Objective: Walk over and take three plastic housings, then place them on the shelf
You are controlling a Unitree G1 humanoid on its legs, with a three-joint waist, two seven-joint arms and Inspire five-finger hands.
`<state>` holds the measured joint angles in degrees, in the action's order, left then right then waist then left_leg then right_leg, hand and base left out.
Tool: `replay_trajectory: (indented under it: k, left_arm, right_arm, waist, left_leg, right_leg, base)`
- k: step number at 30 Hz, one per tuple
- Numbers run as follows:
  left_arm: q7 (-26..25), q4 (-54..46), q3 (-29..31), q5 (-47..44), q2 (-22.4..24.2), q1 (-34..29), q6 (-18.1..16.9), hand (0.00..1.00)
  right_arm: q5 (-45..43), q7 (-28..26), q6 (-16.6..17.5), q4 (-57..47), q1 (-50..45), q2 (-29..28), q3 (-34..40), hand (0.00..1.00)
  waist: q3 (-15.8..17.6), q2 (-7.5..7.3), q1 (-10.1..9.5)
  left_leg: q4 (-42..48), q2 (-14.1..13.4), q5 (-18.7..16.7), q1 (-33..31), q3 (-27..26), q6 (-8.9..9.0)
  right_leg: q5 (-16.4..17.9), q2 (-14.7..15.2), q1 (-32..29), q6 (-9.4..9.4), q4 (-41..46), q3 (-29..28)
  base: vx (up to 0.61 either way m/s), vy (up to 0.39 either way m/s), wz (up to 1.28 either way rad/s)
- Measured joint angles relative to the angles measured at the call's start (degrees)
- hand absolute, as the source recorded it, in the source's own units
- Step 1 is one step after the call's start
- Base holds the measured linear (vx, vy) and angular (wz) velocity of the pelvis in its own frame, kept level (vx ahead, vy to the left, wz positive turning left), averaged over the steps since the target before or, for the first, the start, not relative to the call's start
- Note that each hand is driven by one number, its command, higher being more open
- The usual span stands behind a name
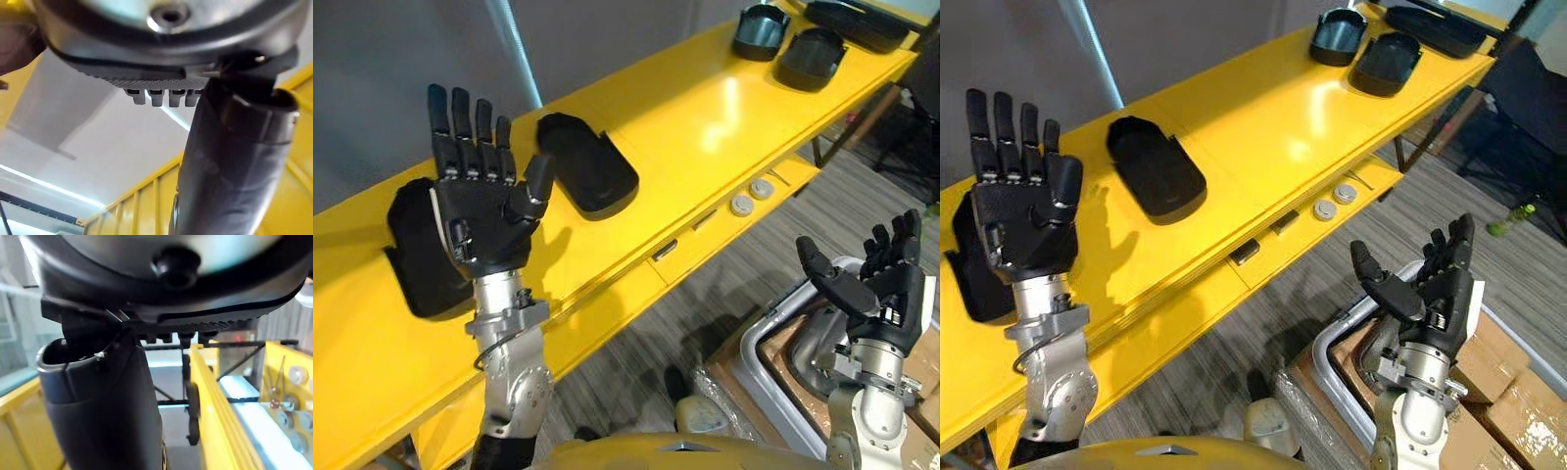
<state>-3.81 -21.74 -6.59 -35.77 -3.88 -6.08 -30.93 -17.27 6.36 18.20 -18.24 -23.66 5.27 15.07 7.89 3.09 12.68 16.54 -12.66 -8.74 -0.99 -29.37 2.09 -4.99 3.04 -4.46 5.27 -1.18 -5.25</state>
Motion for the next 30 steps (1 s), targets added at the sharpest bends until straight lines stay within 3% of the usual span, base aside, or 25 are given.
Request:
replay_trajectory:
  k: [2,3,4,5,6,7,10,12,14,16,17,18,19,21,23,24,25,26,27,28,29,30]
  left_arm:
    - [-0.8,-0.3,1.1,0.9,0.0,-0.8,0.5,1.00]
    - [-1.1,-0.9,2.0,1.5,0.1,-1.8,1.1,1.00]
    - [-0.8,-2.3,3.1,2.7,0.1,-3.7,1.8,1.00]
    - [0.2,-3.6,3.9,2.9,-0.1,-5.1,2.8,1.00]
    - [2.6,-5.5,5.0,3.2,-0.3,-6.0,3.9,1.00]
    - [4.8,-6.8,5.6,3.1,-0.6,-5.8,3.9,1.00]
    - [7.2,-8.5,7.1,2.1,-1.1,-6.3,3.8,1.00]
    - [7.8,-9.7,7.4,0.3,-1.5,-8.5,3.8,1.00]
    - [7.9,-9.6,7.3,-0.4,-1.6,-10.8,3.8,1.00]
    - [7.9,-9.5,7.3,-0.3,-1.6,-12.3,4.1,1.00]
    - [8.3,-9.5,7.9,-0.2,-1.6,-12.4,4.4,1.00]
    - [8.5,-9.4,8.7,-0.2,-1.6,-12.3,4.9,1.00]
    - [8.9,-9.4,9.0,-0.2,-1.7,-12.2,5.0,1.00]
    - [10.5,-9.4,9.7,-0.2,-1.8,-11.2,5.0,1.00]
    - [11.6,-9.3,9.9,-2.2,-1.8,-11.0,5.0,1.00]
    - [12.0,-9.1,9.7,-4.6,-1.8,-10.4,5.2,1.00]
    - [11.9,-9.1,9.7,-4.9,-1.8,-10.3,5.2,1.00]
    - [11.4,-9.0,10.0,-5.6,-1.9,-10.4,5.2,1.00]
    - [11.2,-9.0,10.2,-5.9,-2.0,-10.3,5.2,1.00]
    - [11.0,-8.5,9.9,-6.8,-1.1,-10.3,5.3,1.00]
    - [10.9,-7.5,8.9,-7.6,0.3,-10.1,6.0,1.00]
    - [10.9,-6.9,8.0,-8.2,1.0,-10.1,6.5,1.00]
  right_arm:
    - [0.2,-1.1,0.6,0.0,1.1,0.6,-1.8,1.00]
    - [0.2,-1.2,0.6,0.2,2.4,1.8,-3.6,1.00]
    - [0.3,-1.2,0.2,0.6,4.9,3.9,-6.0,1.00]
    - [0.6,-1.4,-0.7,1.2,6.3,4.7,-7.3,1.00]
    - [0.7,-1.3,-2.5,2.0,7.0,4.5,-9.0,1.00]
    - [0.8,-1.0,-3.7,2.3,6.4,4.0,-9.7,1.00]
    - [1.1,-0.8,-5.3,4.1,5.2,1.2,-10.6,1.00]
    - [1.1,-0.9,-5.0,4.0,1.1,-3.0,-10.9,1.00]
    - [0.8,-0.9,-4.7,3.9,-1.1,-4.1,-11.1,1.00]
    - [-1.5,-1.0,-4.3,3.7,0.2,-4.0,-11.4,1.00]
    - [-2.5,-1.0,-3.7,3.7,2.1,-3.4,-12.5,1.00]
    - [-2.5,-1.0,-3.6,4.0,4.7,-2.5,-14.6,1.00]
    - [-2.5,-1.0,-3.3,4.4,6.0,-2.1,-15.9,1.00]
    - [-3.4,-1.5,-2.2,8.2,11.0,-1.1,-20.8,1.00]
    - [-3.5,-2.0,-2.1,12.0,13.2,-1.3,-23.5,1.00]
    - [-3.3,-2.0,-2.2,13.6,13.6,-2.0,-24.0,1.00]
    - [-3.3,-2.0,-2.2,13.8,13.6,-2.3,-24.0,1.00]
    - [-3.2,-1.9,-2.5,14.0,13.4,-3.5,-24.0,1.00]
    - [-3.2,-2.0,-2.7,14.0,13.0,-3.9,-24.1,1.00]
    - [-3.3,-2.1,-3.2,14.0,12.6,-3.2,-24.0,1.00]
    - [-3.4,-2.2,-3.8,13.7,11.9,-1.7,-23.0,1.00]
    - [-3.4,-2.2,-4.2,13.7,11.3,-0.8,-22.3,1.00]
  waist:
    - [0.9,0.75,-1.10]
    - [1.4,1.49,-3.08]
    - [1.9,3.83,-5.08]
    - [2.1,5.46,-5.74]
    - [2.2,5.95,-6.20]
    - [2.9,4.88,-6.50]
    - [4.5,2.57,-6.90]
    - [6.3,-0.22,-6.95]
    - [7.6,-1.42,-6.72]
    - [8.6,-1.08,-7.30]
    - [8.6,-0.80,-8.26]
    - [8.6,-0.63,-8.81]
    - [8.7,-0.20,-8.98]
    - [8.3,-0.24,-10.45]
    - [7.0,-0.60,-11.81]
    - [6.7,-1.17,-12.68]
    - [6.5,-1.50,-12.74]
    - [6.3,-1.79,-12.93]
    - [5.6,-3.06,-12.94]
    - [5.2,-2.92,-12.71]
    - [4.9,-0.84,-11.73]
    - [4.7,0.11,-10.69]
  left_leg:
    - [5.5,0.4,-1.3,-1.2,8.8,-1.92]
    - [7.0,1.8,-4.3,-0.7,15.0,-1.33]
    - [7.2,3.4,-6.4,-0.3,21.7,-1.60]
    - [6.9,3.4,-8.3,0.7,24.5,-1.30]
    - [5.4,4.6,-8.9,1.6,26.7,-0.27]
    - [5.0,6.1,-9.3,1.8,27.1,0.39]
    - [4.8,7.8,-9.6,3.0,27.0,0.97]
    - [5.7,8.5,-10.2,4.2,25.1,0.71]
    - [6.9,8.5,-11.1,4.2,23.1,-0.42]
    - [7.2,7.0,-10.0,3.7,18.9,-1.29]
    - [7.4,6.0,-9.6,3.1,16.2,-1.37]
    - [7.3,5.0,-9.1,3.1,14.6,-1.38]
    - [7.2,4.5,-8.7,3.1,14.4,-1.27]
    - [7.2,1.8,-7.6,2.9,13.6,0.31]
    - [7.5,-0.5,-6.6,1.1,13.2,2.14]
    - [8.8,-2.8,-5.8,-0.2,13.0,3.49]
    - [9.2,-3.3,-5.7,-0.6,13.0,3.80]
    - [9.9,-5.0,-5.0,-1.5,12.7,5.05]
    - [10.3,-5.6,-4.6,-1.9,12.5,5.78]
    - [10.3,-7.3,-4.0,-2.3,12.4,6.95]
    - [9.9,-10.1,-3.3,-2.9,13.9,7.44]
    - [9.6,-11.2,-2.6,-3.1,14.7,6.85]
  right_leg:
    - [0.3,-0.3,1.2,-0.50,0.6,-1.7]
    - [0.8,-0.3,1.8,-1.10,0.6,-3.9]
    - [1.0,-1.8,1.7,-1.36,1.4,-6.5]
    - [2.0,-2.9,1.2,-1.25,3.5,-7.5]
    - [5.3,-3.4,-2.1,-0.25,10.4,-7.6]
    - [7.8,-2.5,-4.7,0.37,16.3,-7.4]
    - [8.8,-1.4,-6.8,0.57,21.9,-7.5]
    - [7.4,-0.4,-4.9,2.25,18.8,-7.6]
    - [4.8,0.4,-3.4,2.65,13.3,-7.5]
    - [6.5,3.2,-4.2,-0.47,12.4,-1.6]
    - [7.2,5.1,-7.4,-1.34,18.2,3.5]
    - [8.8,7.1,-8.8,-3.65,26.9,7.4]
    - [9.5,8.2,-8.7,-4.30,30.8,8.7]
    - [11.0,13.1,-6.1,-5.90,41.6,10.2]
    - [10.9,16.7,-3.9,-5.84,42.9,10.3]
    - [9.9,18.2,-1.1,-4.16,39.7,10.8]
    - [9.5,18.3,-0.5,-3.27,38.2,11.0]
    - [7.6,18.4,2.2,2.66,30.4,12.2]
    - [7.2,18.2,3.4,5.40,26.0,13.3]
    - [12.3,16.2,4.8,8.59,22.9,14.8]
    - [15.3,13.2,4.5,7.81,22.1,16.1]
    - [16.3,11.8,4.5,7.24,22.1,16.5]
  base:
    - [0.03,-0.046,-0.72]
    - [-0.01,0.124,-1.20]
    - [-0.04,0.226,-1.24]
    - [-0.06,0.231,-0.84]
    - [-0.07,0.164,-0.07]
    - [-0.08,0.092,0.15]
    - [-0.15,0.080,-0.03]
    - [-0.23,0.094,-0.48]
    - [-0.32,0.147,-0.71]
    - [-0.26,0.100,-0.95]
    - [-0.18,-0.010,-0.91]
    - [-0.15,-0.021,-0.77]
    - [-0.08,-0.047,-0.47]
    - [-0.04,-0.118,-0.34]
    - [-0.05,-0.302,-0.38]
    - [-0.04,-0.336,-0.36]
    - [-0.04,-0.402,-0.44]
    - [-0.04,-0.286,-0.41]
    - [-0.06,-0.599,-0.73]
    - [-0.05,-0.601,-0.75]
    - [-0.04,-0.593,-0.63]
    - [0.01,-0.516,-0.25]
